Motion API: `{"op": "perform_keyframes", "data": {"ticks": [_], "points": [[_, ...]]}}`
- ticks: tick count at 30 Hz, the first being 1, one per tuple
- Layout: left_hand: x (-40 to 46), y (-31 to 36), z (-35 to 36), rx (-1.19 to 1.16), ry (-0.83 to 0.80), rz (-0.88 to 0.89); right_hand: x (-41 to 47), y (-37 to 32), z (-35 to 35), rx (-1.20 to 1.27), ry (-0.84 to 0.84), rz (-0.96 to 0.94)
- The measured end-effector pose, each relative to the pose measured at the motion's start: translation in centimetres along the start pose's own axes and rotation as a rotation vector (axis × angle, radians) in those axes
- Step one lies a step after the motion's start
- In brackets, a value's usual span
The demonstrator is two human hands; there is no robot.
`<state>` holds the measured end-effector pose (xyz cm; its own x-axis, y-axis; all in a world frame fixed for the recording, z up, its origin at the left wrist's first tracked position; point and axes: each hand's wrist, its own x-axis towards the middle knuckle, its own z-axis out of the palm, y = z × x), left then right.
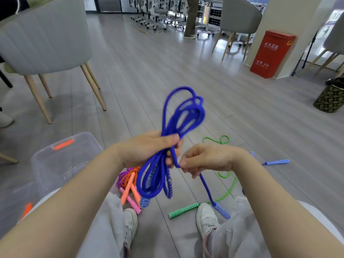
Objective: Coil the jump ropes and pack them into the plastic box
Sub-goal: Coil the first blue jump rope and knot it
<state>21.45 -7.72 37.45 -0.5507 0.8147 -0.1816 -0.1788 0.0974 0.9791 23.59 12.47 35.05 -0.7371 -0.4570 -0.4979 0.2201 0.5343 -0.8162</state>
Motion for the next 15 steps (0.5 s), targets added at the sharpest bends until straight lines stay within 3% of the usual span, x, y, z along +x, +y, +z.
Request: {"op": "perform_keyframes", "data": {"ticks": [4,6,11,15], "points": [[0.3,-2.2,1.9,0.859,-0.106,-0.193,2.9,4.0,-1.9,-0.169,0.126,0.213],[1.0,-4.4,1.7,1.185,-0.085,-0.194,2.5,2.4,-1.4,-0.162,0.13,0.154],[2.0,-7.5,1.1,1.66,0.084,-0.212,1.1,-0.5,-0.9,-0.159,0.148,0.083],[3.0,-8.0,0.7,1.762,0.323,-0.2,1.3,-0.8,-0.9,-0.26,0.33,0.047]]}}
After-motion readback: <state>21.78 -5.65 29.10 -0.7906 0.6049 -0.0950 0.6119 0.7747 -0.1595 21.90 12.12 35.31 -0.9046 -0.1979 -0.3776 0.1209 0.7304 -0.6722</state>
